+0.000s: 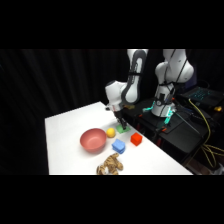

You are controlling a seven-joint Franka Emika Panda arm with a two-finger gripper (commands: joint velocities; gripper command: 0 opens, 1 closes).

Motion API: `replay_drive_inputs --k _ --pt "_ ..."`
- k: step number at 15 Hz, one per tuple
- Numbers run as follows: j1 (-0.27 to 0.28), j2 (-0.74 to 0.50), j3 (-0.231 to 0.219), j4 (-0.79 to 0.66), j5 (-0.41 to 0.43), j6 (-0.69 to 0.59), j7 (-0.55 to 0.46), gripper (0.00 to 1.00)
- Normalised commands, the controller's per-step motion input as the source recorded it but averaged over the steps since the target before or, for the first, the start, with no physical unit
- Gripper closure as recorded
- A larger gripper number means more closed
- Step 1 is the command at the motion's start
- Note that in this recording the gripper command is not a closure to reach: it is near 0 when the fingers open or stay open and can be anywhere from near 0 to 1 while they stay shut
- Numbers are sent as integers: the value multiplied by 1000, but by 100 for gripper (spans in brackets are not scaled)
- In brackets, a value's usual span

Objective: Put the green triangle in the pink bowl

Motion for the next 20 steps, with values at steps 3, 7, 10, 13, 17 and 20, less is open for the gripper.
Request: replay_drive_inputs --k 3,7,10,13,17,20 --pt "11 -276 14 -66 -92 -103 106 100" --pt "151 -694 -114 -196 -287 -360 314 100" --pt "195 -744 -148 -116 -376 -491 377 100" --pt "166 -378 -74 165 -366 -458 317 100" --pt "142 72 -11 400 -277 -317 188 100" --pt "113 316 6 521 -227 -230 111 100"
